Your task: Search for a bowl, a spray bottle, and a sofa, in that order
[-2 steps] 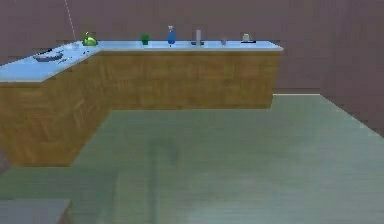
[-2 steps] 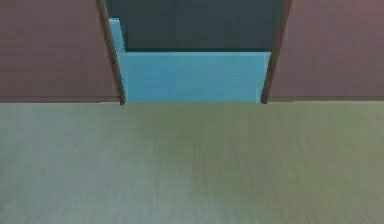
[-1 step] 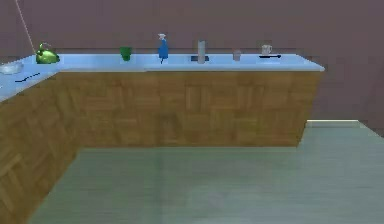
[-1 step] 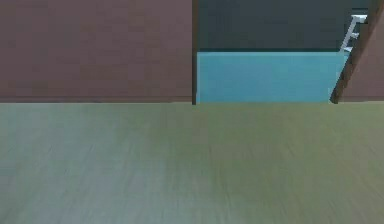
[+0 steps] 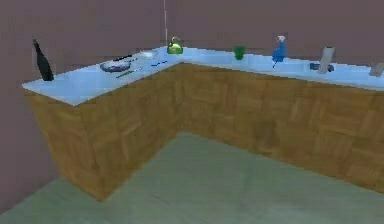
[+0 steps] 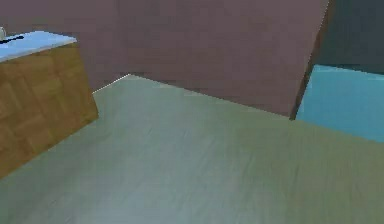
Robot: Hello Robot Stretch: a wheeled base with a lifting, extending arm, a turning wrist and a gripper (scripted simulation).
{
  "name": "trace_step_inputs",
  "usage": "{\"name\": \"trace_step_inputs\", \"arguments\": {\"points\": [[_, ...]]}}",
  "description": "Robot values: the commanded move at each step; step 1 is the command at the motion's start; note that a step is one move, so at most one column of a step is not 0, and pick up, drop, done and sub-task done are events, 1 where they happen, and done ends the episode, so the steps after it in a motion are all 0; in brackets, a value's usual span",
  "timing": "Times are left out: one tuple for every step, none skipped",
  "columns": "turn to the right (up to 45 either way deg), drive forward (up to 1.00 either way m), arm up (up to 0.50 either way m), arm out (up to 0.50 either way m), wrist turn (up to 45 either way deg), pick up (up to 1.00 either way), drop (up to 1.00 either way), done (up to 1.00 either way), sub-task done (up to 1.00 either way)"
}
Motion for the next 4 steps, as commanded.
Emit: {"name": "trace_step_inputs", "arguments": {"points": [[0.0, 1.0, 0.0, 0.0, 0.0, 0.0, 0.0, 0.0, 0.0], [-9.0, 0.0, 0.0, 0.0, 0.0, 0.0, 0.0, 0.0, 0.0], [0.0, 0.25, 0.0, 0.0, 0.0, 0.0, 0.0, 0.0, 0.0], [-12.0, 0.0, 0.0, 0.0, 0.0, 0.0, 0.0, 0.0, 0.0]]}}
